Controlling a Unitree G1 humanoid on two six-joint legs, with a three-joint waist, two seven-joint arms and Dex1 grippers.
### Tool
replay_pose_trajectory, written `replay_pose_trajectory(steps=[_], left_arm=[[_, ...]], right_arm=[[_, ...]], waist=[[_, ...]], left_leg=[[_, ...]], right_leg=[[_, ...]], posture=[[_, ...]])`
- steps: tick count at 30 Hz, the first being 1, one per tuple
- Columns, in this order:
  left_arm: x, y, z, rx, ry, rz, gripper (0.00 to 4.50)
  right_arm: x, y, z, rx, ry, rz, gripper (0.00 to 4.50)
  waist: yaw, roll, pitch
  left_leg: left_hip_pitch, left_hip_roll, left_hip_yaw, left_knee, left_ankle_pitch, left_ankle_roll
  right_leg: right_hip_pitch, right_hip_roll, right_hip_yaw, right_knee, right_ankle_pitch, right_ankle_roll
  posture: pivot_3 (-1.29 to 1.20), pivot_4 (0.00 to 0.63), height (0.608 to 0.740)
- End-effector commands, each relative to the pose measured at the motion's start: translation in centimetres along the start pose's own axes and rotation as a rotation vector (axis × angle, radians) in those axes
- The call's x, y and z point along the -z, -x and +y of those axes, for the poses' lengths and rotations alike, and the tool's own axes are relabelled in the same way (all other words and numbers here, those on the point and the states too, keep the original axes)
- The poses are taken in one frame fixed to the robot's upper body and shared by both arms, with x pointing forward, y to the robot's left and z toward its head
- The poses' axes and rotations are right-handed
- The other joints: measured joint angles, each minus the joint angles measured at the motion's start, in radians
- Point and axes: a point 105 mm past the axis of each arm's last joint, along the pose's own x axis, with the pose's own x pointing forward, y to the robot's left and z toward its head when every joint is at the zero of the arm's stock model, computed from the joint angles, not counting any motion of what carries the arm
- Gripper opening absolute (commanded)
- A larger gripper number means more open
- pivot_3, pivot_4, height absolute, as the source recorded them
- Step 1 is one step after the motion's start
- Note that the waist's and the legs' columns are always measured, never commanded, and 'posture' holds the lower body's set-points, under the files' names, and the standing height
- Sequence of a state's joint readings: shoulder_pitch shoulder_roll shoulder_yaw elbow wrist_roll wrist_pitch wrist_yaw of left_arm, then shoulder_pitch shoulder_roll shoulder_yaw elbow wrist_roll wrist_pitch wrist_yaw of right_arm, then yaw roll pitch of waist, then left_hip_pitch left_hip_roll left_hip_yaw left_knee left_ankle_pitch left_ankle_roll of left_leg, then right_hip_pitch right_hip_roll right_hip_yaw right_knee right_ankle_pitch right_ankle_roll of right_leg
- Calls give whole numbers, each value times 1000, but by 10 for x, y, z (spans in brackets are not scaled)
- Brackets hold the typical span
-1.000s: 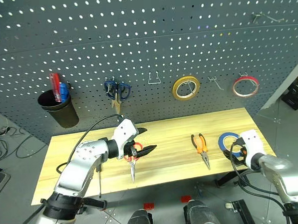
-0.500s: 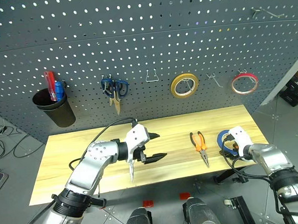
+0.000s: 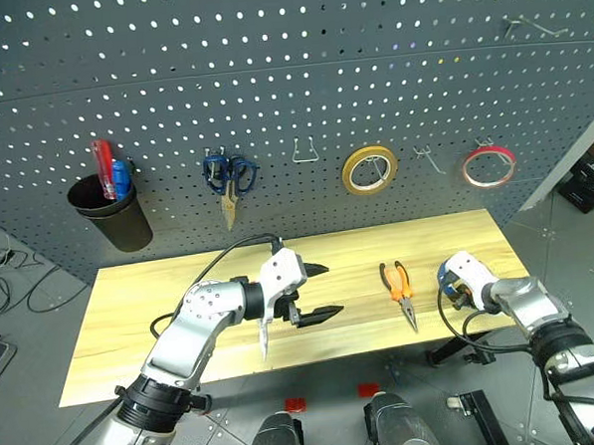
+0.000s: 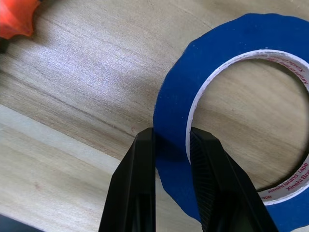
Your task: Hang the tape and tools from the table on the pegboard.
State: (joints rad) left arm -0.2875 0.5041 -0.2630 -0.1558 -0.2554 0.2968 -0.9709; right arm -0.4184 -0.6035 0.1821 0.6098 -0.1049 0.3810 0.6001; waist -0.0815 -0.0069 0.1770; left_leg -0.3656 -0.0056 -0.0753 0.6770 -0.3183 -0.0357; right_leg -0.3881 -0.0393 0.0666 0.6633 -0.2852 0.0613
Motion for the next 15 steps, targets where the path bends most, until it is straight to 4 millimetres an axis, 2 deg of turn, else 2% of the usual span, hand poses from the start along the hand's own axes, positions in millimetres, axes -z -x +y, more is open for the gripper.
replay_pose_trajectory(steps=[1,3,6,7,11,15], left_arm=[[-23,7,8,-49,-25,-101,3984],[-30,8,11,-66,-17,-138,3984],[-43,8,15,-76,-2,-198,3984],[-45,8,15,-75,-3,-205,3984],[-56,2,17,-68,-15,-233,3984],[-64,-1,21,-71,-13,-255,3984]], right_arm=[[-46,48,-27,209,70,-237,683],[-60,76,-22,301,133,-339,683],[-77,108,-1,415,167,-481,683],[-78,113,3,433,154,-500,683],[-115,138,25,489,121,-722,683],[-147,143,22,473,77,-858,683]], waist=[[0,1,1],[1,2,1],[0,1,2],[-1,0,2],[-6,0,3],[-7,-3,6]], left_leg=[[0,0,0,0,0,0],[-1,0,0,0,0,0],[-1,0,-1,0,0,0],[-1,0,-1,0,0,0],[1,0,0,0,0,0],[1,-1,1,0,0,0]], right_leg=[[-1,-1,0,1,-1,1],[-1,-1,0,1,-1,2],[0,-1,0,1,-1,2],[0,0,-1,1,-1,2],[0,0,1,1,-1,2],[0,0,2,1,-1,2]], posture=[[-84,172,740],[-96,175,740],[-111,182,740],[-111,182,740],[-119,186,740],[-120,187,740]])
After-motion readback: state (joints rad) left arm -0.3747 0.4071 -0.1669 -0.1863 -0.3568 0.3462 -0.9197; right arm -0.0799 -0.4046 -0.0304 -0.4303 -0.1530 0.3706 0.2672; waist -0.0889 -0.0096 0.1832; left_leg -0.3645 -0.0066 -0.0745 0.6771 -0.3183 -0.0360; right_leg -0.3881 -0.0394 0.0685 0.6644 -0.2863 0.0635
